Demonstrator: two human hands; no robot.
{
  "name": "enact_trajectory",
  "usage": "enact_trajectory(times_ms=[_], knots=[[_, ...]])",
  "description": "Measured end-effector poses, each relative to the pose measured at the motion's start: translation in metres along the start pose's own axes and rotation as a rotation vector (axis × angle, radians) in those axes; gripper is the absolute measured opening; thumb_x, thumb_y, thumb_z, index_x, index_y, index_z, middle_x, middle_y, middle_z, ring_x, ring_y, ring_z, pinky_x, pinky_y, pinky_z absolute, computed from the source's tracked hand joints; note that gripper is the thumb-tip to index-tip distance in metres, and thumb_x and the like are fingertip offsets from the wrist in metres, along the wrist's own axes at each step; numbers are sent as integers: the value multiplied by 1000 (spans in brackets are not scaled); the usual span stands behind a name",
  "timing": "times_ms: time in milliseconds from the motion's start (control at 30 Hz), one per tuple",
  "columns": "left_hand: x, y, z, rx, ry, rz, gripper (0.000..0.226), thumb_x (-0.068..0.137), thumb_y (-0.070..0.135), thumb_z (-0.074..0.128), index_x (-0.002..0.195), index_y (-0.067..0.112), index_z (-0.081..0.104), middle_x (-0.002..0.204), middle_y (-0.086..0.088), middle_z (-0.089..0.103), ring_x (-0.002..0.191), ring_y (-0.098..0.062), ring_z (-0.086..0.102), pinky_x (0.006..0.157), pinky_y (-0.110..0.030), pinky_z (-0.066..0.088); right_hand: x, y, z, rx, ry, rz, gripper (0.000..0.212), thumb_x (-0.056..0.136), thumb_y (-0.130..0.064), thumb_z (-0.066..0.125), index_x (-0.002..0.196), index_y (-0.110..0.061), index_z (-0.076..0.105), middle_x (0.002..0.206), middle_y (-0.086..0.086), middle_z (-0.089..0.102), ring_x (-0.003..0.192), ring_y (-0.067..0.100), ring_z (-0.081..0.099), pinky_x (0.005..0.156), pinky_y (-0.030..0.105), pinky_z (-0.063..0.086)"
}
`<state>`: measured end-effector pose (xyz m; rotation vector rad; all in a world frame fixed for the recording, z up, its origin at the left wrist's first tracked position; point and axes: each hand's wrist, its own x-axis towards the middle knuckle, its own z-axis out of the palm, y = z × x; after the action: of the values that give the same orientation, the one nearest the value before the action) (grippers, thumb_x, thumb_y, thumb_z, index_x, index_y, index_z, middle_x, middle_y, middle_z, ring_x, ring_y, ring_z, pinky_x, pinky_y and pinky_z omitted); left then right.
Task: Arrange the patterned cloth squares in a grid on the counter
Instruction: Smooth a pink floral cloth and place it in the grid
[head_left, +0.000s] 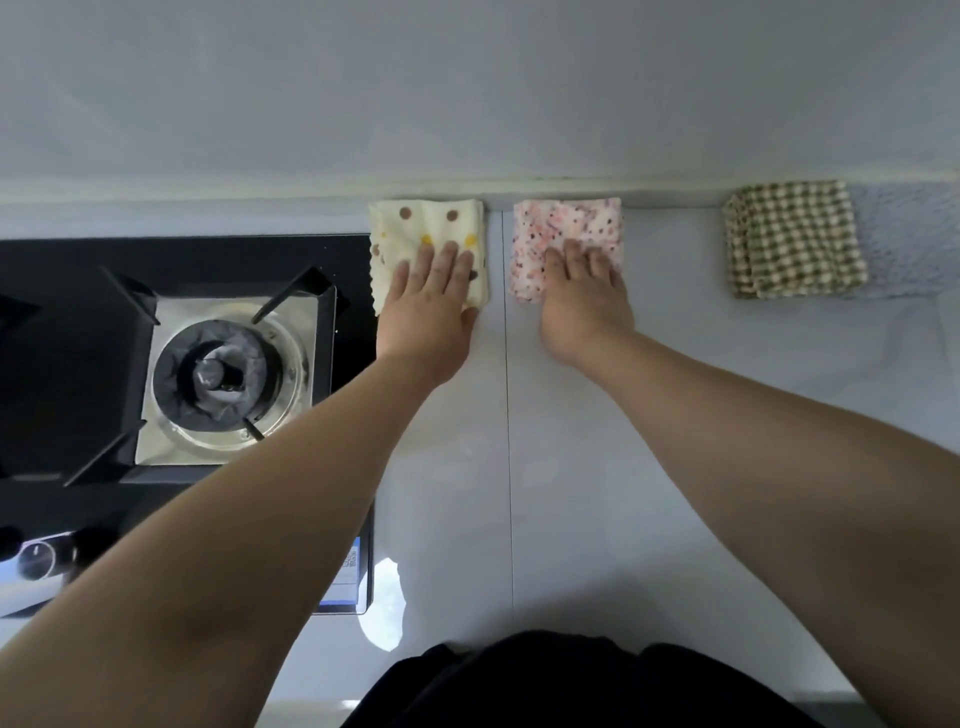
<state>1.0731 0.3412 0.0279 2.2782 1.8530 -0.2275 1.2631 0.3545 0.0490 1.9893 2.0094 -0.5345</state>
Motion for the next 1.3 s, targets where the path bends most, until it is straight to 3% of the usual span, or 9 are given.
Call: enact_trajectory(times_ms=[200, 533, 967, 1167, 1300], knots=[[3, 18, 1, 39, -2, 54, 66, 107, 27, 29, 162, 17, -5, 170, -2, -9, 156, -27, -11, 127, -47, -3, 2, -3, -4, -27, 33, 14, 71, 99, -19, 41, 162, -15, 7, 170, 7, 1, 156, 32, 3, 126, 46, 10], [4, 27, -6, 56, -19, -16, 77, 100, 11, 34, 160, 16, -13, 169, -1, -16, 155, -26, -15, 127, -46, -3, 2, 17, -3, -17, 47, 37, 69, 99, -18, 42, 161, -15, 11, 170, 8, 5, 156, 30, 7, 125, 46, 13], [5, 27, -19, 18, -66, -13, 75, 102, 19, 39, 161, 15, -6, 170, -3, -10, 156, -27, -12, 127, -47, -3, 2, 22, -4, 30, 30, 8, 74, 97, -17, 44, 162, -15, 8, 170, 8, 0, 156, 29, 2, 126, 47, 9], [-2, 73, -40, 17, 45, 74, 76, 96, 19, 36, 161, 7, -3, 169, -10, -9, 155, -27, -14, 126, -46, -6, -32, 51, 2, 244, 382, -17, 68, 89, -7, 48, 155, -7, 32, 162, 17, 31, 151, 33, 26, 122, 49, 26], [-2, 128, -47, -32, 39, 245, 74, 98, 18, 35, 161, 8, -4, 169, -8, -12, 155, -25, -15, 126, -42, -10, -57, 105, 13, 278, 425, 166, 67, 91, -3, 47, 156, -9, 31, 163, 14, 30, 151, 30, 26, 123, 44, 25]])
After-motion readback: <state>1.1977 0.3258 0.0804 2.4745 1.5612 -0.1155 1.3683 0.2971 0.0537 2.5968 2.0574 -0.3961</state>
